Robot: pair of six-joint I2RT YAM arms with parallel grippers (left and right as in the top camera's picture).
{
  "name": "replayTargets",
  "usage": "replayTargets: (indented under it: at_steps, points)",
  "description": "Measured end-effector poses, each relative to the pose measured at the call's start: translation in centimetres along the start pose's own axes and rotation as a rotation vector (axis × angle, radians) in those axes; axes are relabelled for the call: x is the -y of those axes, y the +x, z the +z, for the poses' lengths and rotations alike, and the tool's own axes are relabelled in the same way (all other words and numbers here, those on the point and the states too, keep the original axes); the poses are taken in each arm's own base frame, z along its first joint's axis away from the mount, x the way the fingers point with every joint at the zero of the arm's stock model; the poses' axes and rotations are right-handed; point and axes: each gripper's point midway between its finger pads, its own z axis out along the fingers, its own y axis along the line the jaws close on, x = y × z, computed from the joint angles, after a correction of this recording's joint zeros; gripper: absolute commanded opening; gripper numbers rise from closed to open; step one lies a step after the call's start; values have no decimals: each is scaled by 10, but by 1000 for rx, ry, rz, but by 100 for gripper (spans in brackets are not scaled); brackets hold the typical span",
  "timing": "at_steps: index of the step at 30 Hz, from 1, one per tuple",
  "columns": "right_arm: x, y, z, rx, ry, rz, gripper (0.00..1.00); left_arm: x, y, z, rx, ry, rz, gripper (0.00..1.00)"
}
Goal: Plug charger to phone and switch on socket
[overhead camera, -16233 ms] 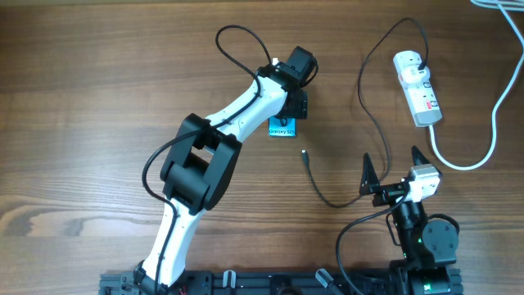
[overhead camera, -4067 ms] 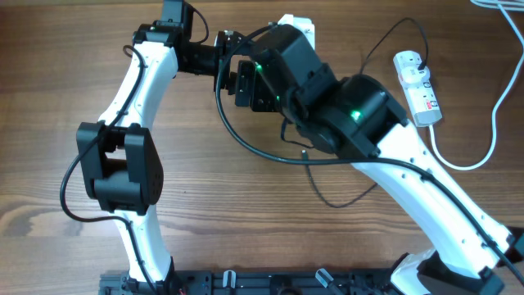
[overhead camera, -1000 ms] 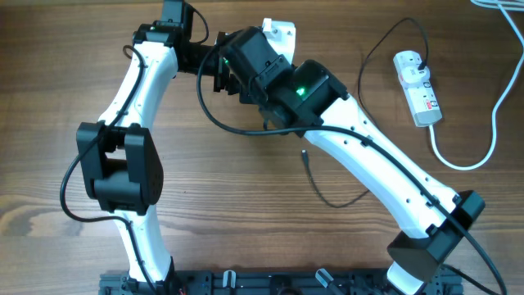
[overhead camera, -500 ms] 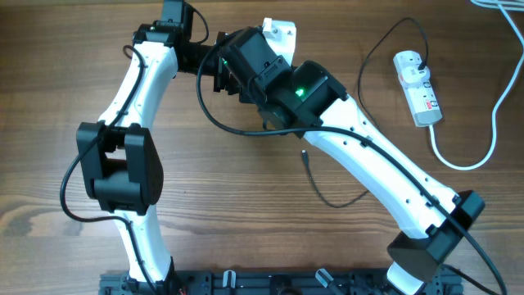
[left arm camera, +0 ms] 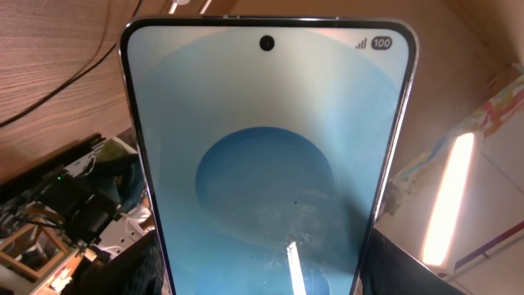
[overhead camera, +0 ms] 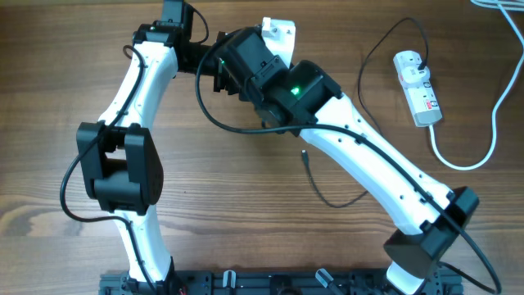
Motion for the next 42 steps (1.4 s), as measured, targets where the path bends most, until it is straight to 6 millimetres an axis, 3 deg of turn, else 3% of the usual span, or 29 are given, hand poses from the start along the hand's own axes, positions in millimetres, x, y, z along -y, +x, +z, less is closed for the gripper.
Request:
replayTargets:
  at_steps: [20, 29, 42]
  points:
    - [-4, 0, 6, 3, -2, 6, 20, 0, 0, 0, 0, 0, 0, 62]
    - [-3, 0, 6, 5, 0, 5, 4, 0, 0, -1, -1, 3, 0, 62]
    - [-3, -1, 5, 8, 2, 3, 4, 0, 0, -1, 1, 2, -1, 67]
